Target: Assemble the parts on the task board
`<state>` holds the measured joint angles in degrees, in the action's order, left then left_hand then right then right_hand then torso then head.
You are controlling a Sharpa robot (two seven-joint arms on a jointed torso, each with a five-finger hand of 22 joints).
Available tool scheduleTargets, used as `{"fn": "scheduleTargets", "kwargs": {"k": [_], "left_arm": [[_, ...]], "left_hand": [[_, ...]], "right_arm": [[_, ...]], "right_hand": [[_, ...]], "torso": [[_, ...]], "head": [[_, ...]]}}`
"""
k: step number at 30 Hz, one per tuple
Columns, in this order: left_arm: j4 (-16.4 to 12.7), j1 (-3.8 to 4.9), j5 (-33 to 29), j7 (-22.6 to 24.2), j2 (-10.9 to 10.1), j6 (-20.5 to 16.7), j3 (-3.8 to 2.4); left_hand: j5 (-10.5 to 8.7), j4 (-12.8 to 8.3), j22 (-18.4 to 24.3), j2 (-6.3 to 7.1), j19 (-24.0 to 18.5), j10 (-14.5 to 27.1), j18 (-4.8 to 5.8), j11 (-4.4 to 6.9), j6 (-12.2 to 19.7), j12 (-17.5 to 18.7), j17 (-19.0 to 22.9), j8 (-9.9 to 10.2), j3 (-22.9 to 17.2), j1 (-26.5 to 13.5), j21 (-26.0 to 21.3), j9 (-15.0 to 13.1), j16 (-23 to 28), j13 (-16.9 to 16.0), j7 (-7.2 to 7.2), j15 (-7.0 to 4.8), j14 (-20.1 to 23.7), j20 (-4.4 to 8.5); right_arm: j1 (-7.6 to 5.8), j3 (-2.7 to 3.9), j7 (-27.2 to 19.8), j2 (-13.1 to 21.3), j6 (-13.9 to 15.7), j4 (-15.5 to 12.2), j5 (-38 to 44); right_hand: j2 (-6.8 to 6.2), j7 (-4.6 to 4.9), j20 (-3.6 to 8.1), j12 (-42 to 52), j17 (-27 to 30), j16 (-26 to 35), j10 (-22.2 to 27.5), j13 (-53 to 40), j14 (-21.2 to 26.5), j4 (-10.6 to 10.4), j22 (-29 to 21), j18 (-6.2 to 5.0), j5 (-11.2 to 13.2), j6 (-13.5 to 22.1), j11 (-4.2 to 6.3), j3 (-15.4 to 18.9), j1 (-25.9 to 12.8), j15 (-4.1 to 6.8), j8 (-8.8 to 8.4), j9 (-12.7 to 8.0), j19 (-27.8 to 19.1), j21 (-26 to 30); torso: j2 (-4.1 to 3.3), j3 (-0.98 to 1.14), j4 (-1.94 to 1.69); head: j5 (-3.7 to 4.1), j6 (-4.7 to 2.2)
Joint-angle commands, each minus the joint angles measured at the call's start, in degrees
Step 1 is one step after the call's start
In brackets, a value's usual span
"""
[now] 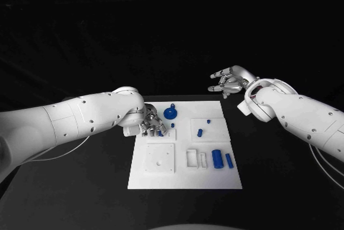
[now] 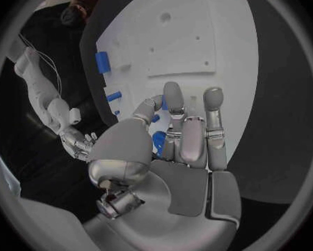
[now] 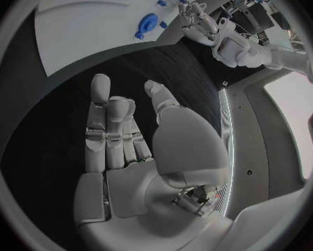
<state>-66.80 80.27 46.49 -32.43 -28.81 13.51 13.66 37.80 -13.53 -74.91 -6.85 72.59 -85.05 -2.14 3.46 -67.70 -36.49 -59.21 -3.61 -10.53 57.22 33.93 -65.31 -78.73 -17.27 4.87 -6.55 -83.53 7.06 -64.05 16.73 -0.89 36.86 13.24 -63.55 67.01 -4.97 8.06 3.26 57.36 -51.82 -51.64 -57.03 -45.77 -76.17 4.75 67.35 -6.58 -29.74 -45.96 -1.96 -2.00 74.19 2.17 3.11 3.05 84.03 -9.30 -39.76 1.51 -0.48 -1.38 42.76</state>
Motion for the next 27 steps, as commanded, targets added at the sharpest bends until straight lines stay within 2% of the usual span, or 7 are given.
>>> {"fn": "scheduleTargets", "kwargs": {"k": [1,9,15,18,20,25,27], "left_arm": [[0.6,0.17,-0.2,-0.7,0.4,2.9,0.01],[1.8,0.16,-0.3,-1.3,1.2,3.2,0.04],[2.5,0.14,-0.3,-1.8,1.8,2.9,0.06],[2.7,0.1,-0.3,-2.0,2.1,2.6,0.08],[2.8,0.04,-0.1,-2.1,2.2,2.1,0.08],[3.0,-0.13,0.7,-2.3,2.4,0.7,0.09],[3.0,-0.16,0.8,-2.4,2.4,0.6,0.09]], "left_hand": [[0.19,-0.3,-1.0,-1.44,-0.1,-1.7,-0.86,1.49,-10.7,-0.4,0.0,-0.2,-0.4,2.1,0.0,-0.1,0.2,0.1,-7.87,-0.42,0.1,-0.16],[0.05,-0.2,-1.0,-1.49,-0.1,-1.7,-0.86,1.49,-10.7,-0.4,-0.2,-0.2,-0.5,2.0,0.0,-0.3,0.1,0.1,-7.86,-0.43,0.1,-0.17],[-0.89,0.1,-1.0,-1.76,-0.1,-1.7,-0.94,1.49,-10.5,-0.4,-0.2,-0.2,-0.5,2.0,0.0,-0.6,0.2,0.1,-7.84,-0.44,0.1,-0.23],[-1.77,0.3,-1.0,-1.9,-0.1,-1.7,-0.98,1.46,-10.4,-0.3,-0.1,-0.1,-0.4,2.0,-0.1,-0.7,0.3,0.2,-7.81,-0.42,0.2,-0.27],[-3.4,0.6,-1.0,-2.13,-0.1,-1.7,-1.02,1.44,-10.2,-0.3,0.0,-0.1,-0.2,2.1,-0.1,-0.7,0.4,0.2,-7.78,-0.44,0.2,-0.3],[-5.81,1.5,-1.0,-2.52,0.0,-1.7,-1.1,1.36,-9.5,-0.1,0.3,-0.1,0.5,2.7,-0.2,-0.6,0.7,0.2,-7.64,-0.46,0.2,-0.33],[-6.11,1.8,-1.0,-2.47,0.0,-1.7,-1.15,1.34,-9.5,-0.1,0.3,-0.1,0.9,3.1,-0.3,-0.3,0.7,0.2,-7.62,-0.45,0.2,-0.37]], "right_arm": [[0.04,0.03,-0.1,-0.1,-0.9,0.0,0.5],[0.1,0.03,-0.1,-0.2,-0.9,0.0,0.5],[0.14,0.03,-0.2,-0.2,-1.0,-0.1,0.5],[0.15,0.03,-0.2,-0.3,-1.0,-0.1,0.5],[0.16,0.03,-0.2,-0.3,-1.0,-0.1,0.5],[0.2,0.03,-0.2,-0.2,-1.1,-0.2,0.5],[0.21,0.03,-0.2,-0.2,-1.1,-0.2,0.5]], "right_hand": [[-0.17,-0.06,-0.07,-0.2,0.1,0.2,0.0,0.1,0.2,0.2,-0.1,-1.14,-0.3,0.4,-0.01,0.0,-0.6,-0.02,0.02,0.1,1.6,0.2],[-0.17,-0.06,-0.07,-0.2,0.1,0.2,0.0,0.1,0.2,0.2,-0.1,-1.14,-0.3,0.4,-0.01,0.0,-0.6,-0.02,0.02,0.1,1.6,0.2],[-0.07,-0.04,-0.07,-0.2,0.1,0.2,0.1,0.1,0.3,0.4,-0.1,-1.13,-0.3,0.6,-0.01,-0.1,-0.6,-0.03,0.0,0.1,1.6,0.3],[-0.07,-0.04,-0.07,-0.2,0.1,0.2,0.1,0.1,0.3,0.4,-0.1,-1.13,-0.3,0.6,-0.01,-0.1,-0.6,-0.03,0.0,0.1,1.6,0.3],[-0.07,-0.04,-0.07,-0.2,0.1,0.2,0.1,0.1,0.3,0.4,-0.1,-1.13,-0.3,0.6,-0.01,-0.1,-0.6,-0.03,0.0,0.1,1.6,0.3],[-0.07,-0.04,-0.07,-0.2,0.1,0.2,0.1,0.1,0.3,0.4,-0.1,-1.13,-0.3,0.6,-0.01,-0.1,-0.6,-0.03,0.0,0.1,1.6,0.3],[-0.12,-0.03,-0.08,-0.2,0.1,0.2,0.1,0.1,0.3,0.5,-0.1,-1.13,-0.4,0.7,-0.02,-0.2,-0.6,-0.04,0.0,0.1,1.6,0.3]], "torso": [[-0.01,0.01,0.02],[-0.02,0.0,-0.02],[-0.01,0.0,-0.03],[-0.01,0.01,-0.01],[-0.02,0.0,0.0],[-0.05,-0.02,-0.01],[-0.03,-0.01,-0.02]], "head": [[-0.02,0.06],[-0.03,0.04],[-0.01,0.12],[0.0,0.08],[0.02,0.07],[0.12,0.08],[0.14,0.11]]}}
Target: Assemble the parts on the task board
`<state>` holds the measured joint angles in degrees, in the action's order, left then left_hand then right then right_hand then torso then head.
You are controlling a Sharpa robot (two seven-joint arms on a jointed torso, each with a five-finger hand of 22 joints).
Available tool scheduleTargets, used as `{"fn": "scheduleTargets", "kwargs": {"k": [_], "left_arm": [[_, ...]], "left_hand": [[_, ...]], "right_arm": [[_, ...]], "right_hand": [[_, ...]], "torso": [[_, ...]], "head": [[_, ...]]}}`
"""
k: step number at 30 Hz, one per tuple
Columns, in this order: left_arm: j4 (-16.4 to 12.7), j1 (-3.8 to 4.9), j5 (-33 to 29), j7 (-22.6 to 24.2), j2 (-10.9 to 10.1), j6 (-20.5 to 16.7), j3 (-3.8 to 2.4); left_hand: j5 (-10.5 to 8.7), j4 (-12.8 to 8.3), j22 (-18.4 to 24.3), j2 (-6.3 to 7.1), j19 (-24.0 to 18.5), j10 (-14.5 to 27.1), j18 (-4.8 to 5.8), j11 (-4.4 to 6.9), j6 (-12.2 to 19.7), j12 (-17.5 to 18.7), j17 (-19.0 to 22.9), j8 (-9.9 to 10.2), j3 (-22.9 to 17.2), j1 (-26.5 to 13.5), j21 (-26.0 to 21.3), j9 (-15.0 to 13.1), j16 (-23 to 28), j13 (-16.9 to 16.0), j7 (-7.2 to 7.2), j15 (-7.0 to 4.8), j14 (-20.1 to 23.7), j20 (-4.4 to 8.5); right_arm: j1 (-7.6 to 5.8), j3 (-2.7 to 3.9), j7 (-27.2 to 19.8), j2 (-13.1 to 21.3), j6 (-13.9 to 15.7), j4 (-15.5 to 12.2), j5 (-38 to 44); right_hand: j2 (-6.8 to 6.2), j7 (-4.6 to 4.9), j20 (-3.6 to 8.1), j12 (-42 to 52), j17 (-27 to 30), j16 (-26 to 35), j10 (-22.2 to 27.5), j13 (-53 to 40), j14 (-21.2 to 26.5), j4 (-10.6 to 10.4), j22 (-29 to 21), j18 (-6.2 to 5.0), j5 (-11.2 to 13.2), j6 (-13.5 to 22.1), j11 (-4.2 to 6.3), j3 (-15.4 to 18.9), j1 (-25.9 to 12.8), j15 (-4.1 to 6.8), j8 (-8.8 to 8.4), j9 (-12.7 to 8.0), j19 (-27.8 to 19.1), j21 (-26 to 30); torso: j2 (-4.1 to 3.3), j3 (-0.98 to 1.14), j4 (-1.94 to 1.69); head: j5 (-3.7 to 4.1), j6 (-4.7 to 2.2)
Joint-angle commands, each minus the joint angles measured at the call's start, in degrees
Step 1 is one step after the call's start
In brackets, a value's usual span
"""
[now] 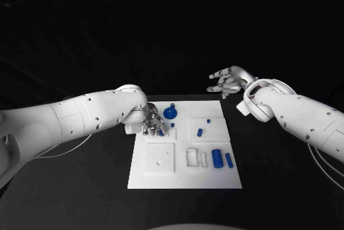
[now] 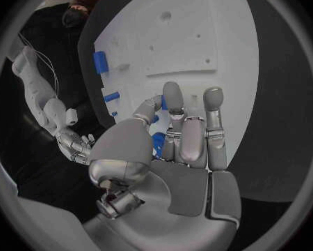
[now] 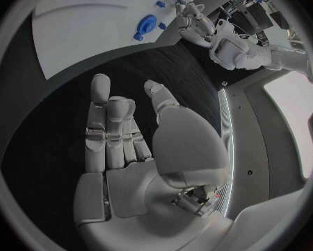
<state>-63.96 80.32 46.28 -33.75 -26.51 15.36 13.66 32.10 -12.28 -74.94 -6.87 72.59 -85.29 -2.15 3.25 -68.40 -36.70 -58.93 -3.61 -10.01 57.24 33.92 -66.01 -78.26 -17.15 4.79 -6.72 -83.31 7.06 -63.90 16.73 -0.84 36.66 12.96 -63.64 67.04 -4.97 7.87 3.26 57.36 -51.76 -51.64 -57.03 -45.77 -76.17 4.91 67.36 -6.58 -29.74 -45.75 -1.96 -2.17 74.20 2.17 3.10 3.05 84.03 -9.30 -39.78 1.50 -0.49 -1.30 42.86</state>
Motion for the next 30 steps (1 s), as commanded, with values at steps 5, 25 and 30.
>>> {"fn": "scheduleTargets", "kwargs": {"k": [5,25,30], "left_arm": [[0.1,-0.28,1.2,-1.3,0.2,-0.9,0.1],[-0.1,-0.67,2.1,-1.6,-0.6,-0.9,0.11],[-0.3,-0.73,2.5,-1.5,-0.9,-1.3,0.11]], "left_hand": [[-2.35,1.2,-1.0,-1.82,0.0,-1.5,-1.22,1.49,-8.6,0.4,0.2,-0.1,1.3,3.5,-0.5,2.0,0.4,0.1,-7.46,-0.25,0.0,-0.5],[-19.24,9.2,-0.9,4.19,0.3,-1.5,-0.71,1.59,-9.5,0.6,0.5,-0.2,9.9,3.5,-1.1,3.9,0.9,0.1,-7.85,-0.43,0.0,-0.06],[-22.53,13.3,-0.9,5.4,0.4,-1.5,-0.49,1.61,-9.7,0.7,0.6,-0.1,12.0,5.0,-1.4,3.1,1.0,0.1,-7.8,-0.51,0.0,0.12]], "right_arm": [[0.1,0.03,-0.2,0.1,-0.9,-0.3,0.5],[0.24,0.03,-0.2,0.3,-0.8,-0.5,0.5],[0.29,0.03,-0.2,0.4,-0.8,-0.4,0.5]], "right_hand": [[-0.14,0.19,-0.09,-0.2,0.1,0.2,0.1,0.1,0.4,0.3,-0.1,-1.12,-0.4,0.7,-0.04,0.0,-0.6,-0.04,-0.02,0.1,1.5,0.4],[-0.27,0.22,-0.11,-0.2,0.1,0.3,0.2,0.1,0.4,0.2,-0.2,-1.12,-0.3,1.1,-0.08,0.0,-0.7,-0.07,-0.03,0.0,1.5,0.5],[-0.32,0.24,-0.12,-0.2,0.1,0.3,0.2,0.1,0.4,0.0,-0.2,-1.11,-0.3,1.2,-0.1,0.1,-0.7,-0.08,-0.02,0.1,1.5,0.5]], "torso": [[0.02,0.0,-0.04],[0.02,-0.03,-0.07],[0.0,-0.05,-0.03]], "head": [[0.15,0.06],[0.3,0.08],[0.3,0.07]]}}
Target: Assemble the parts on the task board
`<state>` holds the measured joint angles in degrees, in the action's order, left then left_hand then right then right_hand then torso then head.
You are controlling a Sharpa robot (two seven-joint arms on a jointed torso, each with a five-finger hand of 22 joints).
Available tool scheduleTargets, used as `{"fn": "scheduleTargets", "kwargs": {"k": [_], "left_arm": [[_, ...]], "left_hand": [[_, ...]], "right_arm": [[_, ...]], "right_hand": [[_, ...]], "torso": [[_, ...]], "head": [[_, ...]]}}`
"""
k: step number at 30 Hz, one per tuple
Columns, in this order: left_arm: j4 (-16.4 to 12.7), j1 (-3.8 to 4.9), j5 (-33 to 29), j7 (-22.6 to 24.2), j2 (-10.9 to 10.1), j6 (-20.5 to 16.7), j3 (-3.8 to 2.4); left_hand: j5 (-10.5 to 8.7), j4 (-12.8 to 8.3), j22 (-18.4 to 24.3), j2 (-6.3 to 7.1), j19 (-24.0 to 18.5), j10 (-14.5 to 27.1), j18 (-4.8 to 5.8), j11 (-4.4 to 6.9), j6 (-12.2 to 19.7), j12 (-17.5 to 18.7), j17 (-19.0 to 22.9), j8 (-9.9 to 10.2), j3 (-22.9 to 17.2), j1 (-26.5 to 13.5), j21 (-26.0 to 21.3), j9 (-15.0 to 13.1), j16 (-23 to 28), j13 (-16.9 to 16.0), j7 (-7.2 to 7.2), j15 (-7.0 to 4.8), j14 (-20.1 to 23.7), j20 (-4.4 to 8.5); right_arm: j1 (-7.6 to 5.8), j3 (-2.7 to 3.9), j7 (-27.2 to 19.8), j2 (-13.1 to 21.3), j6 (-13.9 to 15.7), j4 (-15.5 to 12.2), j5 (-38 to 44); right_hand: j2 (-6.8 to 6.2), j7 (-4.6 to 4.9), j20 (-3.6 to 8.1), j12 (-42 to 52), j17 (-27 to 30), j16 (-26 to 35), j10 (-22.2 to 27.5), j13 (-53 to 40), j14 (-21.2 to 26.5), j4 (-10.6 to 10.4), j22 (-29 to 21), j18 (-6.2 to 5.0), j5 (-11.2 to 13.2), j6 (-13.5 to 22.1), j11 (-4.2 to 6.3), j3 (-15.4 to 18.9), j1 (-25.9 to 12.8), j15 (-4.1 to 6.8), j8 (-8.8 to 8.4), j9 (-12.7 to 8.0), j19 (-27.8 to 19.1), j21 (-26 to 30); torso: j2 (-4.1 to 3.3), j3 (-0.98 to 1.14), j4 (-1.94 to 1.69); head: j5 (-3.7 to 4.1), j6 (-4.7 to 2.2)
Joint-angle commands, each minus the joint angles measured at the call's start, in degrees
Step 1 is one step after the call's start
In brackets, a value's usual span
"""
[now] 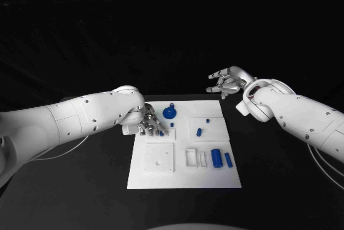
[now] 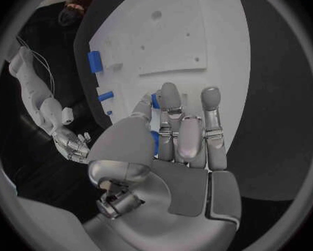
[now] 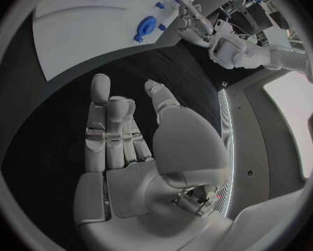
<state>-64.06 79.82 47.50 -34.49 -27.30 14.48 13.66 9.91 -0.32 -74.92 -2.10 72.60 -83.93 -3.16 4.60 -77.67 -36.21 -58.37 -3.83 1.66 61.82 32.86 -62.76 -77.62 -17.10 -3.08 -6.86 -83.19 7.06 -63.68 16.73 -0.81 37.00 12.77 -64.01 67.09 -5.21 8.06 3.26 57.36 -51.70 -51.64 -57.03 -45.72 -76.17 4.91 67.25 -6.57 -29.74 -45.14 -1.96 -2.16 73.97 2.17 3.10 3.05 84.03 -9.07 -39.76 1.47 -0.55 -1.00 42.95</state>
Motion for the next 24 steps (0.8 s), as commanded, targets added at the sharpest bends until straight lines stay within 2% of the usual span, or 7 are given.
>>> {"fn": "scheduleTargets", "kwargs": {"k": [1,9,17,23,24], "left_arm": [[-0.2,-0.24,1.4,-0.7,-0.2,-0.5,0.1],[-0.7,-0.34,1.7,-0.4,-0.9,-1.3,0.09],[-1.9,-0.36,1.3,0.5,-2.0,-2.4,-0.02],[-3.0,-0.34,0.0,1.0,-2.6,-3.4,-0.5],[-3.2,-0.33,-0.7,1.0,-2.8,-3.5,-0.78]], "left_hand": [[-0.38,1.6,-1.0,0.74,0.4,-2.9,0.53,0.23,-0.4,0.2,0.1,0.1,0.4,0.4,-0.4,-0.2,0.4,0.0,0.09,-0.38,-0.1,0.13],[-0.46,2.9,-1.0,1.39,0.5,-2.9,0.54,0.2,-0.4,0.2,0.2,0.1,0.1,0.7,-0.5,-0.3,0.5,0.0,0.12,-0.4,-0.1,0.17],[-0.42,3.7,-1.0,1.71,0.6,-2.9,0.68,0.21,-0.5,0.1,0.1,0.1,-0.2,0.5,-0.6,-0.3,0.4,0.0,0.13,-0.39,-0.1,0.27],[-0.47,4.5,-1.0,2.19,0.6,-2.9,0.75,0.21,-0.5,0.0,0.0,0.1,-0.5,-0.1,-0.5,-0.4,0.3,0.0,0.15,-0.42,-0.1,0.35],[-0.47,4.5,-1.0,2.2,0.6,-2.9,0.76,0.21,-0.5,0.0,0.0,0.1,-0.5,-0.1,-0.5,-0.4,0.3,0.0,0.15,-0.41,-0.1,0.35]], "right_arm": [[0.08,0.03,-0.3,0.0,-0.6,-0.1,0.5],[0.24,0.03,-0.3,0.1,-0.6,-0.1,0.5],[0.59,0.03,-0.3,0.2,-0.5,-0.2,0.5],[0.84,0.03,-0.3,0.2,-0.6,-0.2,0.5],[0.87,0.03,-0.3,0.3,-0.7,-0.1,0.5]], "right_hand": [[-0.1,0.07,-0.13,-0.3,0.1,0.3,0.3,0.1,0.5,0.0,-0.1,-1.11,-0.3,0.7,-0.12,0.1,-0.5,-0.09,-0.04,0.0,1.5,0.3],[-0.14,0.08,-0.14,-0.3,0.1,0.3,0.3,0.1,0.5,-0.1,-0.1,-1.11,-0.3,0.8,-0.13,0.1,-0.4,-0.1,-0.04,0.0,1.5,0.4],[-0.17,0.09,-0.15,-0.3,0.1,0.3,0.3,0.1,0.5,-0.2,-0.2,-1.11,-0.3,0.9,-0.14,0.1,-0.4,-0.11,-0.04,0.0,1.5,0.4],[-0.17,0.09,-0.15,-0.3,0.1,0.3,0.3,0.1,0.5,-0.2,-0.2,-1.11,-0.3,0.9,-0.14,0.1,-0.4,-0.11,-0.04,0.0,1.5,0.4],[-0.17,0.09,-0.15,-0.3,0.1,0.3,0.3,0.1,0.5,-0.2,-0.2,-1.11,-0.3,0.9,-0.14,0.1,-0.4,-0.11,-0.04,0.0,1.5,0.4]], "torso": [[-0.01,-0.02,0.04],[0.0,-0.01,0.03],[0.01,-0.04,0.05],[0.02,-0.01,0.05],[0.01,-0.01,0.04]], "head": [[0.0,-0.03],[0.06,-0.11],[0.1,-0.48],[0.1,-0.94],[0.12,-1.07]]}}
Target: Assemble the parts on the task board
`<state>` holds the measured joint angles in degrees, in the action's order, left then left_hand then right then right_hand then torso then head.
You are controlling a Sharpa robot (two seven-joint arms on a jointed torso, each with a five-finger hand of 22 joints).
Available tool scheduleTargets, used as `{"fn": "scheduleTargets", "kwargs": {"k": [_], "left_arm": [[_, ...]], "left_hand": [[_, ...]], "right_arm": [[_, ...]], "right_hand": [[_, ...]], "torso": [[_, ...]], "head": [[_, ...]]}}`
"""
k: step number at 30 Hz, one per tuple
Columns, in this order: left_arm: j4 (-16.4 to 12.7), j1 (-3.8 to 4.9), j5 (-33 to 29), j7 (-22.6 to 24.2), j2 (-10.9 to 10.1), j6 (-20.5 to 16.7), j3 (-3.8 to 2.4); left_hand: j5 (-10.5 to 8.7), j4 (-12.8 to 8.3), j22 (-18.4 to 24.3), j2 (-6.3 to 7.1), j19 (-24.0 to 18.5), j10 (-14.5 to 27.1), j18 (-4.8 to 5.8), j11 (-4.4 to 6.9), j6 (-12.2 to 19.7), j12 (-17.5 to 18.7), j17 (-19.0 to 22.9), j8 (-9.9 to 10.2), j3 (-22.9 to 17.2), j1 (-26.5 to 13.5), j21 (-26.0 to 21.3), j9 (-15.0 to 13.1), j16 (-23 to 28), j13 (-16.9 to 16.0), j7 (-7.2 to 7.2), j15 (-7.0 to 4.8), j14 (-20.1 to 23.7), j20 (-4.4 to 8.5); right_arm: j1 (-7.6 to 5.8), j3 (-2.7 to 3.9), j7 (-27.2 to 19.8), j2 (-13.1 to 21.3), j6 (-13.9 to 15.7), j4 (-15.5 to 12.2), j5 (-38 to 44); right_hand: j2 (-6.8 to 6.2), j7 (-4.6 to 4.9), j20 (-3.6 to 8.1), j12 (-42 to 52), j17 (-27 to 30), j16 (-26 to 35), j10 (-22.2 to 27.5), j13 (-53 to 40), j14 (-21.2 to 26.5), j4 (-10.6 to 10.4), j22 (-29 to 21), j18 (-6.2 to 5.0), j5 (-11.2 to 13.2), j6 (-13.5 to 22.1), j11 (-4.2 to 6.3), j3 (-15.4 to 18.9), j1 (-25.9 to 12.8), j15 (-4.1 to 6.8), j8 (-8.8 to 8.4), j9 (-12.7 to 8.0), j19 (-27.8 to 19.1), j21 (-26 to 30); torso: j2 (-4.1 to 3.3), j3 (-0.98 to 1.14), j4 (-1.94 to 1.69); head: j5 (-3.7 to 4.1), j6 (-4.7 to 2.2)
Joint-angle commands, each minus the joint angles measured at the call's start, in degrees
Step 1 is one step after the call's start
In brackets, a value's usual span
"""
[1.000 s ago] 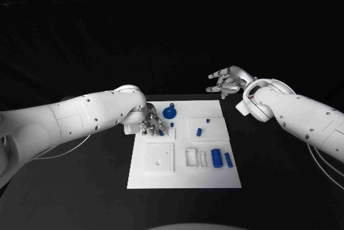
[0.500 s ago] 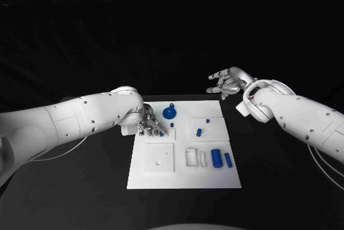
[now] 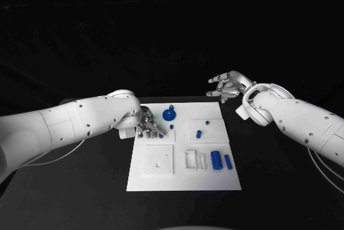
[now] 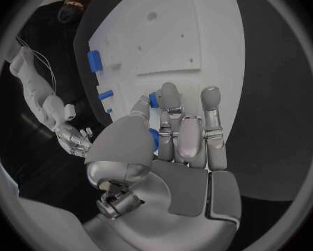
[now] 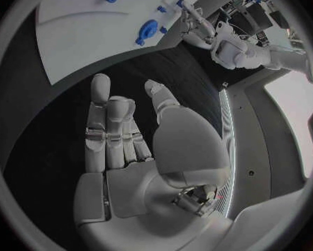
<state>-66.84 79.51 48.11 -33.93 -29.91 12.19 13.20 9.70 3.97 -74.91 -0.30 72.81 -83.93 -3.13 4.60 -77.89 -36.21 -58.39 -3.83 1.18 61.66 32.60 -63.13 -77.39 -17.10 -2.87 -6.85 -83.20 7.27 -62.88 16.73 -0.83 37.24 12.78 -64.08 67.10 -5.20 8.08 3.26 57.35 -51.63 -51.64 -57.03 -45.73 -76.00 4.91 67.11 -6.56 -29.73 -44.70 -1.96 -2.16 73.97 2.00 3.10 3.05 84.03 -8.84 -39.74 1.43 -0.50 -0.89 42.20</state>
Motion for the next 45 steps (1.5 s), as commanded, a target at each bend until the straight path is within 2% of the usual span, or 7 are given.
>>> {"fn": "scheduleTargets", "kwargs": {"k": [1,10,16,27,41,44,45], "left_arm": [[-0.5,-0.03,-1.6,0.4,-0.2,-1.2,-0.51],[-0.8,0.26,-5.0,0.0,-1.8,0.1,-2.82],[0.4,1.3,-7.6,0.0,-2.7,2.9,-4.31],[8.8,2.85,-5.0,2.8,-1.0,2.0,-5.13],[18.5,2.93,-1.9,5.8,3.8,0.8,-5.15],[20.2,2.72,-1.9,6.4,4.5,0.5,-5.14],[20.9,2.61,-1.9,6.7,4.7,0.6,-5.14]], "left_hand": [[-0.31,0.4,-1.0,0.51,0.4,-2.9,0.75,0.19,-0.2,0.0,0.0,0.1,0.0,0.0,-0.2,0.0,0.1,0.0,-0.05,-0.42,-0.1,0.14],[-0.43,1.0,-1.0,1.21,0.2,-2.8,0.87,0.13,0.0,0.5,0.7,0.0,-0.7,0.1,-0.3,-0.1,0.5,0.2,0.02,-0.49,0.0,0.31],[0.18,-0.3,-1.0,-0.5,-0.4,-2.7,1.22,-0.17,2.2,1.6,1.7,0.1,-0.1,0.6,-0.8,0.8,1.1,0.2,0.54,-0.35,0.7,0.4],[2.13,-2.7,-0.9,-2.18,-0.4,-2.6,1.5,-1.02,5.7,6.4,8.1,0.1,1.7,2.0,-3.1,20.5,4.2,-2.1,2.18,-0.19,2.4,0.56],[2.03,-1.9,-0.9,-1.16,-0.6,-1.2,1.7,-1.95,9.5,13.3,12.5,0.2,1.8,2.1,-4.7,24.5,6.4,-9.7,3.64,0.11,4.3,0.52],[2.1,-1.8,-1.1,-1.1,-0.4,-1.1,1.5,-2.25,15.4,13.6,11.0,0.0,1.7,2.0,-4.7,30.5,5.1,-11.2,5.36,0.72,4.0,0.11],[2.22,-2.1,-1.1,-1.28,-0.5,-1.3,1.07,-2.51,14.2,12.3,10.7,-0.2,1.7,2.1,-4.6,38.3,4.3,-8.4,5.4,0.68,4.2,-0.08]], "right_arm": [[0.08,0.03,-0.3,0.0,-0.7,0.0,0.5],[0.14,0.03,-0.3,0.2,-0.8,0.1,0.4],[0.15,0.03,-0.1,0.4,-0.9,0.2,0.4],[0.15,0.03,-0.2,0.6,-1.0,0.6,0.4],[0.12,0.03,-0.2,0.9,-0.8,0.0,0.4],[0.1,0.04,-0.1,1.0,-0.8,-0.2,0.4],[0.07,0.04,-0.1,1.0,-0.8,-0.3,0.4]], "right_hand": [[-0.18,0.06,-0.15,-0.3,0.0,0.3,0.3,0.1,0.4,-0.2,0.0,-1.12,-0.3,0.5,-0.13,0.1,-0.4,0.06,-0.04,0.0,1.5,0.2],[-0.24,0.07,-0.15,-0.2,0.1,0.3,0.3,0.1,0.4,-0.5,-0.1,-1.11,-0.3,0.6,-0.14,0.1,-0.4,0.06,-0.05,0.0,1.5,0.3],[-0.24,0.07,-0.15,-0.2,0.1,0.3,0.3,0.1,0.4,-0.5,-0.1,-1.11,-0.3,0.6,-0.14,0.1,-0.4,0.06,-0.05,0.0,1.5,0.3],[-0.37,0.07,-0.17,-0.2,0.2,0.4,0.3,0.1,0.3,-0.7,-0.2,-1.11,-0.4,0.6,-0.14,0.1,-0.5,0.03,-0.05,0.0,1.5,0.4],[-0.59,0.08,-0.2,-0.2,0.3,0.4,0.3,0.2,0.4,-0.9,-0.3,-1.13,-0.6,0.8,-0.15,0.3,-0.4,0.01,-0.05,0.0,1.5,0.4],[-0.59,0.08,-0.2,-0.2,0.3,0.4,0.3,0.2,0.4,-0.9,-0.3,-1.13,-0.6,0.8,-0.15,0.3,-0.4,0.01,-0.05,0.0,1.5,0.4],[-0.59,0.08,-0.2,-0.2,0.3,0.4,0.3,0.2,0.4,-0.9,-0.3,-1.13,-0.6,0.8,-0.15,0.3,-0.4,0.01,-0.05,0.0,1.5,0.4]], "torso": [[-0.02,0.04,-0.02],[0.0,0.07,-0.07],[-0.02,0.03,-0.08],[-0.22,-0.06,-0.05],[-0.82,-0.08,0.55],[-1.02,-0.09,0.69],[-1.13,-0.09,0.74]], "head": [[0.01,-0.43],[-0.13,-0.72],[-0.32,-1.29],[-0.36,-2.44],[-1.42,-3.23],[-1.53,-3.41],[-1.56,-3.41]]}}
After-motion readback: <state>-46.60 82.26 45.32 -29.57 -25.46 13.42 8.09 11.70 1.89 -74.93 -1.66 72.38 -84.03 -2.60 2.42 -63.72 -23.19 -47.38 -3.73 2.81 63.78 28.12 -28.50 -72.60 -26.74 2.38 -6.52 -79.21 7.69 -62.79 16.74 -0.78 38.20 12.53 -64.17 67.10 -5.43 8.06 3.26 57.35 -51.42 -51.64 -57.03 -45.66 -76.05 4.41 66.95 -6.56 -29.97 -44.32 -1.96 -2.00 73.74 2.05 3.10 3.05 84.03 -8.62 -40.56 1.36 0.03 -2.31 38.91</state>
